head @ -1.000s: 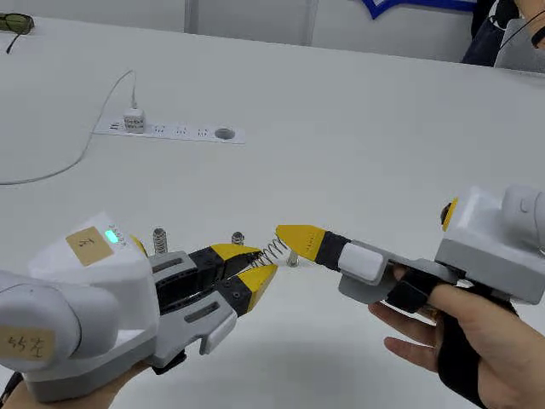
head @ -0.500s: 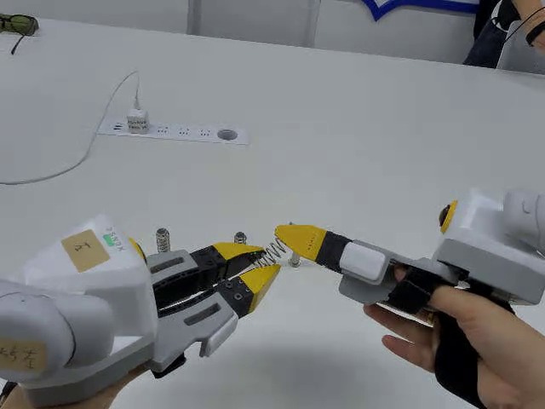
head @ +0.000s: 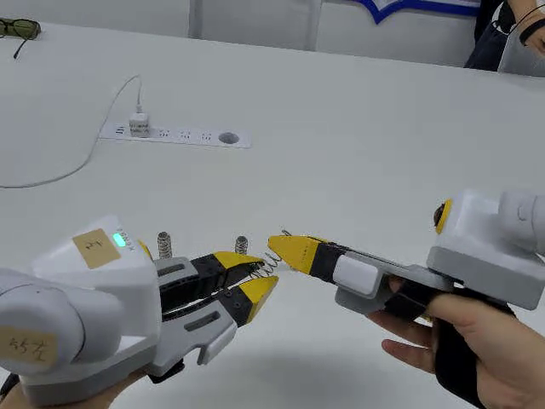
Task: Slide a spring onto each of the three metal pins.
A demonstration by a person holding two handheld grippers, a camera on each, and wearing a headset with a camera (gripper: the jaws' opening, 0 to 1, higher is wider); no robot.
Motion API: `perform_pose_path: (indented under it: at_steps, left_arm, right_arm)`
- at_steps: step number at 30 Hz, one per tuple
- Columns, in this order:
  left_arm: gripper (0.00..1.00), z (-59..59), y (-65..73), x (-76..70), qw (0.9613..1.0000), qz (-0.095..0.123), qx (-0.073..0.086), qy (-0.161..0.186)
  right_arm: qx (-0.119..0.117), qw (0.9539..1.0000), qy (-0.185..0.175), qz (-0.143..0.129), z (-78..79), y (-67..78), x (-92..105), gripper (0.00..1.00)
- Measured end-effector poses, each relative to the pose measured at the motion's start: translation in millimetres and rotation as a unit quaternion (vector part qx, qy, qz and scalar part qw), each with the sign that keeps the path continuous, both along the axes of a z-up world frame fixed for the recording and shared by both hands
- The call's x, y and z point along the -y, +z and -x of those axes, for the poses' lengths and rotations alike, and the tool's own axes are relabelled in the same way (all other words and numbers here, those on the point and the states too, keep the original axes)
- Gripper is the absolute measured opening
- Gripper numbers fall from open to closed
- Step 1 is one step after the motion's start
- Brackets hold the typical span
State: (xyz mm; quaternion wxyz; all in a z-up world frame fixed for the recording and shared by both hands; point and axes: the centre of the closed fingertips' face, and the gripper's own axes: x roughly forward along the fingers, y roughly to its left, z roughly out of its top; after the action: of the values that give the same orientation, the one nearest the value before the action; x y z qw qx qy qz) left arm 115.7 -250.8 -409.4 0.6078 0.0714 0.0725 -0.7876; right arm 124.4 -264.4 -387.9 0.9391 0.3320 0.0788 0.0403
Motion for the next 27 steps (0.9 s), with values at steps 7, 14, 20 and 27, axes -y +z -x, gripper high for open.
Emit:
perform_pose_path:
  at_steps: [7, 14, 20, 27]
  left_arm:
    - [0.12, -0.2, -7.2, -1.2, 0.9998, -0.018, 0.011, 0.000]
    - [0.18, -4.9, -19.9, -4.5, 0.9990, -0.038, 0.021, 0.010]
    - [0.27, -11.7, -29.4, -9.3, 0.9976, -0.055, 0.037, 0.022]
    - [0.33, -21.1, -33.5, -14.5, 0.9969, -0.060, 0.030, 0.041]
  right_arm:
    - [-0.004, 0.9994, 0.004, 0.034, -1.4, 0.9, 2.3, 0.11]
    - [-0.011, 0.9972, -0.004, 0.074, -3.3, 0.6, 9.8, 0.11]
    - [-0.012, 0.9943, -0.019, 0.104, -3.3, 0.3, 21.9, 0.11]
    - [-0.018, 0.9907, -0.039, 0.130, -2.4, -0.3, 34.2, 0.11]
